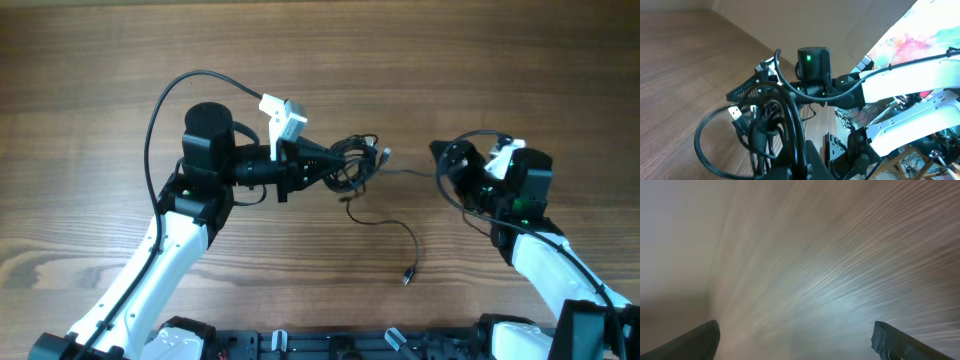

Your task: Untangle cables

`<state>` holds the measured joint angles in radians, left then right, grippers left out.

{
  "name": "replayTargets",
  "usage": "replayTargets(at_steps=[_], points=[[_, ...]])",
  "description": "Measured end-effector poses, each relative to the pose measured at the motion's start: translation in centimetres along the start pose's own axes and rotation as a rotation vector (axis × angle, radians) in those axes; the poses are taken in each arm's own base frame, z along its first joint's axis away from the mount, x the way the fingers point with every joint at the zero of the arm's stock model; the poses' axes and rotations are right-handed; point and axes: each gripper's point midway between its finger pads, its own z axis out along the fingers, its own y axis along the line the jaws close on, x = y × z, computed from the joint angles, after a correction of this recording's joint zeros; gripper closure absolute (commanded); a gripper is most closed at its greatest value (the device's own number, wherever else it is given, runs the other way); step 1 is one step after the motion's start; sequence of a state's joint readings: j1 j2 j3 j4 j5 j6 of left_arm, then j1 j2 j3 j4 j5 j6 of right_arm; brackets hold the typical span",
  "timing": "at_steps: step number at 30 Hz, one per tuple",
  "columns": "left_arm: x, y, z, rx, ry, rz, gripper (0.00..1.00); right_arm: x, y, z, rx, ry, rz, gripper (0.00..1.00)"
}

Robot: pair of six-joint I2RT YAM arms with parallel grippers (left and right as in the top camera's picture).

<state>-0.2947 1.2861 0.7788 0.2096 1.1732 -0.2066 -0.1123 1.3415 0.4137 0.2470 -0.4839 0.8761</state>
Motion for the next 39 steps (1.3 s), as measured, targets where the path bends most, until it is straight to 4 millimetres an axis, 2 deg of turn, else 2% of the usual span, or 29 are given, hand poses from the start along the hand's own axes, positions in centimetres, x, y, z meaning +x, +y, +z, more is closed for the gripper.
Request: replayTargets(at_steps=[2, 4, 7, 8, 9, 11, 15, 17, 21, 26, 32, 37, 39], points=[[-0.1, 0.2, -0.2, -0.008, -0.004, 0.016, 0.96, -1.7, -1.4, -0.2, 0.071, -0.093, 0.042, 0.0], [-0.1, 1.7, -0.3, -0.093, -0.016, 0.001, 0.96, -2.5, -1.7, -0.3, 0.087, -0.135, 0.077, 0.0], [0.6, 6.6, -1.5, -0.369, -0.032, -0.09, 0.96, -2.7, 1.0, -0.3, -0.033, -0.121, 0.043, 0.0], [0.8, 7.5, -2.0, -0.428, -0.037, -0.106, 0.96, -2.5, 2.7, -0.4, -0.112, -0.099, -0.016, 0.01], [0.7, 7.6, -2.0, -0.431, -0.038, -0.107, 0.96, -2.4, 4.2, -0.6, -0.184, -0.09, -0.1, 0.01], [1.0, 6.2, -1.5, -0.345, -0.015, -0.076, 0.96, -1.6, 8.0, -1.7, -0.361, -0.065, -0.326, 0.07], [1.6, 1.6, -0.5, -0.071, 0.039, 0.024, 0.96, 1.5, 11.7, -3.9, -0.608, 0.028, -0.629, 0.11], [1.7, 0.3, -0.5, 0.006, 0.046, 0.057, 0.96, 3.7, 13.1, -5.7, -0.758, 0.1, -0.769, 0.13], [1.6, -1.1, -0.5, 0.085, 0.047, 0.094, 0.96, 6.2, 13.7, -7.3, -0.893, 0.178, -0.903, 0.14], [1.9, -2.4, -0.7, 0.166, 0.057, 0.096, 0.96, 9.0, 14.6, -7.8, -0.983, 0.238, -0.99, 0.14], [2.2, -3.4, -0.2, 0.206, 0.073, 0.099, 0.96, 10.2, 16.3, -8.9, -1.062, 0.225, -1.059, 0.15], [2.5, -3.8, 0.2, 0.222, 0.081, 0.1, 0.96, 9.5, 16.7, -8.5, -1.021, 0.211, -0.987, 0.14], [2.8, -4.6, 0.8, 0.249, 0.096, 0.105, 0.96, 9.4, 16.7, -8.4, -1.015, 0.21, -0.977, 0.15]])
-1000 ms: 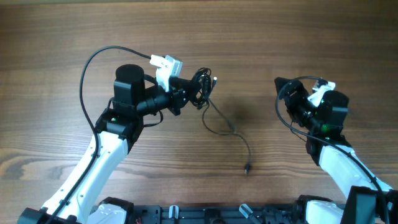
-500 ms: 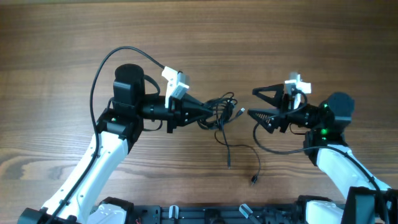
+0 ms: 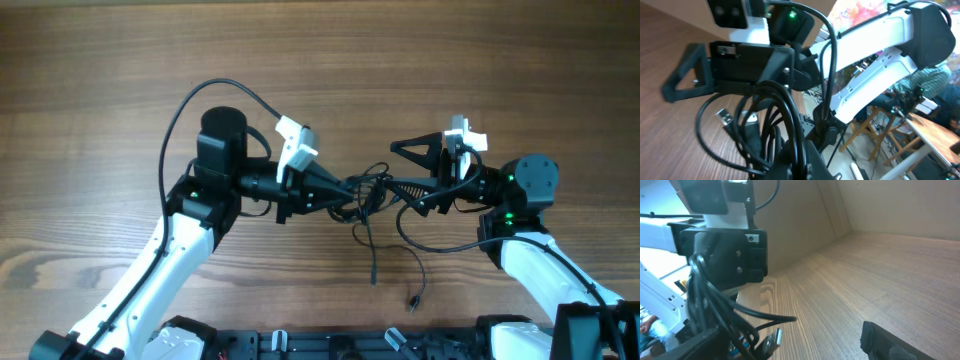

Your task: Untangle cables

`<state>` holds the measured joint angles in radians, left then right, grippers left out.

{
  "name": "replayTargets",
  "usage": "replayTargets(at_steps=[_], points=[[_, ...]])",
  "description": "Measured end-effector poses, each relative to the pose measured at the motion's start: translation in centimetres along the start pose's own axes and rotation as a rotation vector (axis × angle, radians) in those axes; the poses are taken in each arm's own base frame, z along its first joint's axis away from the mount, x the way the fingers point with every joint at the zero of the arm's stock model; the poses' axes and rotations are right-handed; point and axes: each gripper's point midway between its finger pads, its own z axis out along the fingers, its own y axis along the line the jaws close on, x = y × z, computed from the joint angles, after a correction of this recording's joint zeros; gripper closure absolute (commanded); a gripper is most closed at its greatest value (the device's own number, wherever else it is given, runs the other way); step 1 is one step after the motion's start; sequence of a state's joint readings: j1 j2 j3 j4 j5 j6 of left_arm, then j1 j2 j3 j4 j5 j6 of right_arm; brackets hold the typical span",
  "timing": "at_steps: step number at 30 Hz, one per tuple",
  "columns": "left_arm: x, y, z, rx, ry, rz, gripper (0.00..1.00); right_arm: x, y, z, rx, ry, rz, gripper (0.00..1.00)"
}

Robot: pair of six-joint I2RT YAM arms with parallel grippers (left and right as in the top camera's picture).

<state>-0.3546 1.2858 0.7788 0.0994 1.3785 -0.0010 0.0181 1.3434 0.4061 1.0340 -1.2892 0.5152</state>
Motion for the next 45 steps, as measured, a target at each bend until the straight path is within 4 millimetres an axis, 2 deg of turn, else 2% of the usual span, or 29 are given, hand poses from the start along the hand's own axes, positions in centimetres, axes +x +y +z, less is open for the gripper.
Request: replayTargets(at_steps=[7, 10, 13, 15, 17, 20, 24, 25, 26, 27, 30, 32, 35, 37, 40, 43, 45], points=[[0.1, -0.8, 0.9, 0.033, 0.013, 0.02, 0.96, -0.2, -0.3, 0.1, 0.019, -0.012, 0.032, 0.15], [0.2, -0.9, 1.1, 0.039, 0.016, 0.021, 0.96, -0.1, -0.1, 0.8, 0.019, -0.015, 0.039, 0.14], [0.6, -2.0, 2.3, 0.084, 0.038, 0.027, 0.96, -0.1, 0.2, 2.0, 0.027, -0.026, 0.041, 0.13], [0.9, -2.6, 2.9, 0.105, 0.05, 0.029, 0.96, -0.7, 0.2, 2.1, 0.033, -0.049, 0.002, 0.12], [1.1, -3.2, 3.5, 0.128, 0.061, 0.032, 0.96, -1.3, 0.4, 2.1, 0.035, -0.068, -0.032, 0.15], [1.3, -3.4, 3.9, 0.133, 0.069, 0.033, 0.96, -1.7, -1.3, 1.7, 0.12, -0.102, 0.012, 0.16], [1.3, -2.2, 4.0, 0.082, 0.065, 0.025, 0.96, -2.5, -3.9, -0.5, 0.232, -0.162, 0.117, 0.16], [1.1, -1.8, 4.0, 0.062, 0.062, 0.024, 0.95, -3.1, -5.1, -1.9, 0.293, -0.203, 0.148, 0.15], [1.5, -3.2, 4.0, 0.132, 0.075, 0.008, 0.93, -4.2, -7.7, -4.4, 0.421, -0.283, 0.191, 0.15], [1.7, -4.4, 4.2, 0.196, 0.085, 0.009, 0.91, -5.1, -10.5, -8.2, 0.571, -0.382, 0.248, 0.15], [1.8, -5.4, 4.1, 0.251, 0.091, 0.007, 0.96, -4.6, -12.2, -10.2, 0.659, -0.437, 0.352, 0.1], [1.7, -5.1, 4.2, 0.233, 0.09, 0.008, 0.96, -4.6, -11.7, -9.8, 0.625, -0.417, 0.341, 0.1], [1.5, -3.6, 4.0, 0.155, 0.077, 0.007, 0.96, -3.7, -8.7, -7.6, 0.46, -0.263, 0.179, 0.1], [0.8, -1.8, 2.6, 0.081, 0.045, 0.006, 0.96, -2.3, -5.9, -6.1, 0.292, -0.135, 0.069, 0.09], [0.2, -0.3, 1.1, 0.018, 0.016, 0.004, 0.96, -1.0, -3.5, -5.5, 0.155, -0.052, 0.002, 0.09], [0.1, -0.3, 0.9, 0.018, 0.013, 0.004, 0.96, -0.5, -2.5, -5.0, 0.095, -0.021, -0.021, 0.09], [0.1, -0.9, 0.9, 0.052, 0.015, 0.006, 0.96, -0.1, -1.6, -3.8, 0.051, -0.001, -0.027, 0.09]])
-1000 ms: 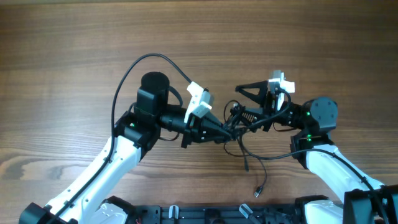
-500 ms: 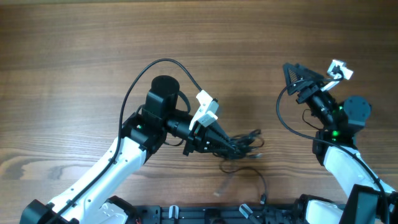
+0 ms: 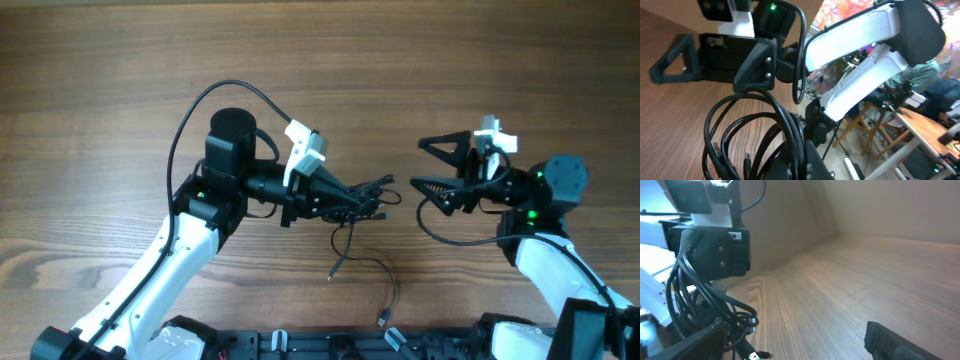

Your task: Untangle cables

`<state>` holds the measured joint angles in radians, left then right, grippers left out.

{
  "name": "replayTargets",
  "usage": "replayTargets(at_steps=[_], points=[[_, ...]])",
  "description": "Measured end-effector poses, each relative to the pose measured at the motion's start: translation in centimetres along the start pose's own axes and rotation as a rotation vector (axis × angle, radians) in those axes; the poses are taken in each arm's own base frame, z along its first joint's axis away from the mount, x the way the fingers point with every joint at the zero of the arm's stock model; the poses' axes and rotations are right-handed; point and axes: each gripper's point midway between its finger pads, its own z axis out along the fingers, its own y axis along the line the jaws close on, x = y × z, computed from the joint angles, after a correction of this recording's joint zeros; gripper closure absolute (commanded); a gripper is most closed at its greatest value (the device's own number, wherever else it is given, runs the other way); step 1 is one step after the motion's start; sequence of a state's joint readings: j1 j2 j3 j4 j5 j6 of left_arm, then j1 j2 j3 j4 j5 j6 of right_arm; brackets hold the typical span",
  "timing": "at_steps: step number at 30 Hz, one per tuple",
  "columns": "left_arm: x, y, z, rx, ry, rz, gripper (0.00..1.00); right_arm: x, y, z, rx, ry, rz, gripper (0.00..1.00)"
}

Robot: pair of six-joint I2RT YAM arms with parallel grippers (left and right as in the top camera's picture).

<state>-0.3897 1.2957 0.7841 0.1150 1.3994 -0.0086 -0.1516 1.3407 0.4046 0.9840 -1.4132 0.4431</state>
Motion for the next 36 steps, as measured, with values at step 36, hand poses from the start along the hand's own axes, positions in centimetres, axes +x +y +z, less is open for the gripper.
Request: replayTargets(at_steps=[36], points=[[1.5, -4.7, 4.1, 0.209, 0.081, 0.029, 0.96, -2.0, -14.0, -7.7, 0.847, -0.403, 0.388, 0.0]])
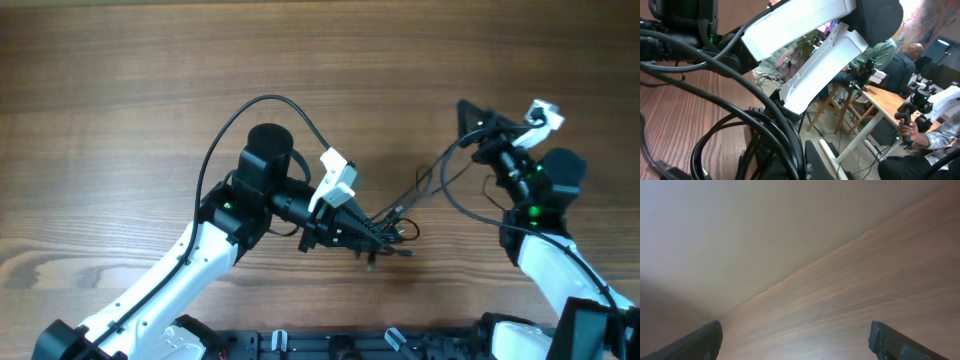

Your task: Untangle cables

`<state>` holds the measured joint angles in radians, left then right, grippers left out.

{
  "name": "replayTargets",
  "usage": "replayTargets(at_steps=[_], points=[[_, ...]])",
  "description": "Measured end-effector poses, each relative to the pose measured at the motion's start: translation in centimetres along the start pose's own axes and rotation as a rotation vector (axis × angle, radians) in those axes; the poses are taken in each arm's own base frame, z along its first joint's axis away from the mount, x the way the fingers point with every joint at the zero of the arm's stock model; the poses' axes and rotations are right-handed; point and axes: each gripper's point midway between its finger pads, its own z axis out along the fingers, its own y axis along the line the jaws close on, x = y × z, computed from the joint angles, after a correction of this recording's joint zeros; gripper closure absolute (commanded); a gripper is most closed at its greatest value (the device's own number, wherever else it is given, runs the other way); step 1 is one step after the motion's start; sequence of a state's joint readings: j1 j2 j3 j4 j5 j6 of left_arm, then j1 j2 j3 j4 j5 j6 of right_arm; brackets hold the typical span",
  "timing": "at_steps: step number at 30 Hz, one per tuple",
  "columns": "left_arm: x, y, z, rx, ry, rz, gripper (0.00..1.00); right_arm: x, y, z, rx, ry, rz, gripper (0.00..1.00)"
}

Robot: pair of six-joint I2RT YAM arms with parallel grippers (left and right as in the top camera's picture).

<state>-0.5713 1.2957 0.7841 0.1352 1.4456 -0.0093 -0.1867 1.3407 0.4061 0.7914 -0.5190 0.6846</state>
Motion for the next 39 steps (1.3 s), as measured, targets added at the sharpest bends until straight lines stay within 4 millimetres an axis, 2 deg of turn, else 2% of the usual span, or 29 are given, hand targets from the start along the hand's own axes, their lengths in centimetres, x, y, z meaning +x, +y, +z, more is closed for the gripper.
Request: replayTargets(at_steps=[2, 5, 8, 9, 11, 12, 14, 16, 18, 20, 26, 30, 34, 39], points=[[0.0, 0.0, 0.0, 0.003, 0.0, 0.0, 0.96, 0.2, -0.7, -0.1, 0.026, 0.009, 0.019, 0.0], [-0.3, 0.5, -1.0, -0.023, -0.016, -0.002, 0.96, 1.8, -2.4, -0.3, 0.103, 0.064, 0.097, 0.0], [-0.8, 1.8, -3.3, -0.091, -0.053, -0.022, 0.96, 2.5, -6.3, -1.6, 0.261, 0.073, 0.24, 0.0], [-1.0, 2.3, -4.2, -0.118, -0.068, -0.033, 0.96, 2.3, -8.4, -2.6, 0.339, 0.053, 0.315, 0.0], [-1.3, 3.0, -5.7, -0.164, -0.092, -0.046, 0.96, 2.1, -9.4, -3.3, 0.365, 0.038, 0.374, 0.01], [-1.3, 3.1, -5.8, -0.172, -0.094, -0.049, 0.96, 2.3, -8.9, -3.2, 0.337, 0.059, 0.379, 0.03], [-1.4, 3.6, -6.0, -0.198, -0.098, -0.053, 0.96, 3.0, -6.5, -2.7, 0.207, 0.139, 0.32, 0.07], [-1.4, 3.8, -6.0, -0.214, -0.1, -0.055, 0.96, 4.4, -2.6, -2.7, -0.024, 0.267, 0.172, 0.07], [-1.7, 4.9, -6.3, -0.277, -0.116, -0.094, 0.96, 6.0, 1.9, -4.1, -0.313, 0.379, 0.006, 0.07], [-2.4, 6.4, -6.9, -0.366, -0.156, -0.159, 0.96, 6.8, 4.4, -5.4, -0.485, 0.424, -0.078, 0.07], [-3.4, 7.6, -7.6, -0.432, -0.23, -0.296, 0.96, 10.2, 10.4, -6.8, -0.787, 0.524, -0.234, 0.07], [-3.4, 7.5, -7.6, -0.421, -0.237, -0.339, 0.96, 12.1, 12.0, -4.8, -0.734, 0.525, -0.259, 0.04], [-3.3, 7.1, -6.6, -0.396, -0.222, -0.344, 0.96, 12.8, 12.8, -3.2, -0.654, 0.498, -0.246, 0.04], [-3.2, 7.0, -6.1, -0.384, -0.214, -0.343, 0.96, 11.5, 11.5, -1.1, -0.492, 0.426, -0.159, 0.04]])
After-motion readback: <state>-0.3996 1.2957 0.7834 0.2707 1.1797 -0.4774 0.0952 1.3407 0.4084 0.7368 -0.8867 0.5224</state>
